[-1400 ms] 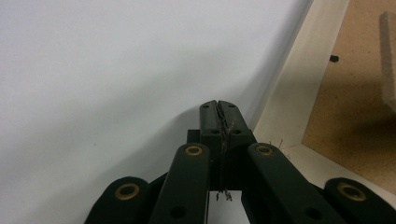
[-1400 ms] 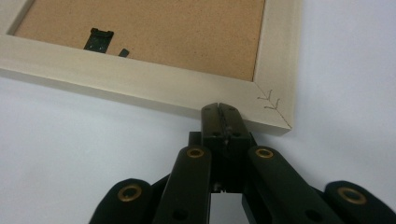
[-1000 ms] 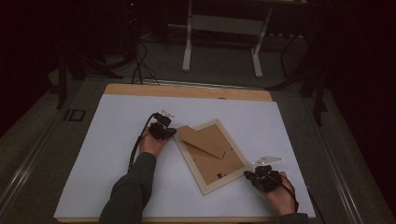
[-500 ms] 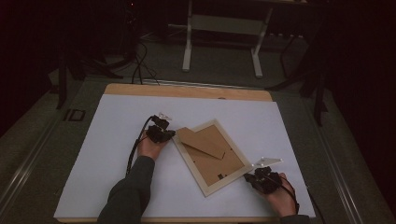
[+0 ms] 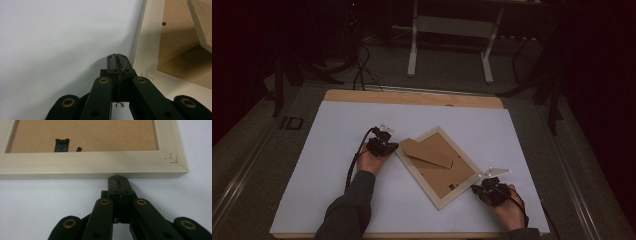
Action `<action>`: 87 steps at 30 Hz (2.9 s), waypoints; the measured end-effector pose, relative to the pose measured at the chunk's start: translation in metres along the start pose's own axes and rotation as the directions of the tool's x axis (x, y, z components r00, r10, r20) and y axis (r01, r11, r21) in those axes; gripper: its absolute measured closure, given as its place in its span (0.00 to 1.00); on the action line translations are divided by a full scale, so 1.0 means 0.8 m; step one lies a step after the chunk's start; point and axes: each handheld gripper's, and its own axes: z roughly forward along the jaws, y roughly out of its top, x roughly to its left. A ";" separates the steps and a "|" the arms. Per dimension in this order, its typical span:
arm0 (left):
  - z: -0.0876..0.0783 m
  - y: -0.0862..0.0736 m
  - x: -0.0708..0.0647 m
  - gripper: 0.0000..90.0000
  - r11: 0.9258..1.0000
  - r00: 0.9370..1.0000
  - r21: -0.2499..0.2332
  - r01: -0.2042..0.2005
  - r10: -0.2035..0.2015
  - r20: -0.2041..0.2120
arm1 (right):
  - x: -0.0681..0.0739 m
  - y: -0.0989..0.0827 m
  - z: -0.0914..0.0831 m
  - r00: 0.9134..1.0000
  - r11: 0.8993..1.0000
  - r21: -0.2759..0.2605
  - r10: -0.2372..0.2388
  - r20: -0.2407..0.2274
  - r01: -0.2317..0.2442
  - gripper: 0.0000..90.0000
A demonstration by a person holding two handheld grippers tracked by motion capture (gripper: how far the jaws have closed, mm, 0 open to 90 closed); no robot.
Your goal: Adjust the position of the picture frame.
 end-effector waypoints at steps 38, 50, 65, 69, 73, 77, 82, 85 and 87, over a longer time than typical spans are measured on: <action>-0.032 -0.039 -0.015 1.00 1.000 1.000 0.001 -0.009 0.009 0.023 | -0.034 0.035 0.027 0.992 0.995 -0.038 0.094 0.088 -0.091 1.00; -0.043 -0.052 -0.018 1.00 1.000 1.000 -0.004 0.016 -0.016 0.012 | -0.040 0.052 0.040 0.993 0.996 -0.049 0.079 0.090 -0.075 1.00; -0.054 -0.073 -0.019 1.00 0.994 0.994 -0.041 0.099 -0.097 0.041 | -0.037 0.061 0.050 0.992 0.994 -0.072 0.093 0.085 -0.087 1.00; -0.057 -0.075 -0.019 1.00 0.995 0.995 -0.035 0.093 -0.092 0.044 | -0.032 0.058 0.048 0.993 0.994 -0.072 0.086 0.075 -0.081 1.00; -0.058 -0.077 -0.019 1.00 0.995 0.995 -0.037 0.093 -0.091 0.042 | -0.025 0.057 0.046 0.995 0.996 -0.065 0.068 0.067 -0.064 1.00; -0.061 -0.079 -0.020 1.00 0.995 0.995 -0.034 0.093 -0.092 0.035 | -0.023 0.057 0.045 0.998 0.998 -0.048 0.053 0.039 -0.051 1.00; -0.067 -0.084 -0.021 1.00 0.994 0.995 -0.030 0.100 -0.100 0.024 | -0.019 0.060 0.046 0.999 0.998 -0.046 0.037 0.035 -0.035 1.00; -0.069 -0.086 -0.022 1.00 0.994 0.995 -0.028 0.103 -0.102 0.018 | -0.019 0.061 0.048 0.998 0.998 -0.051 0.047 0.028 -0.046 1.00; -0.070 -0.088 -0.024 1.00 0.994 0.995 -0.029 0.101 -0.101 0.012 | -0.019 0.061 0.048 0.998 0.997 -0.050 0.056 0.019 -0.055 1.00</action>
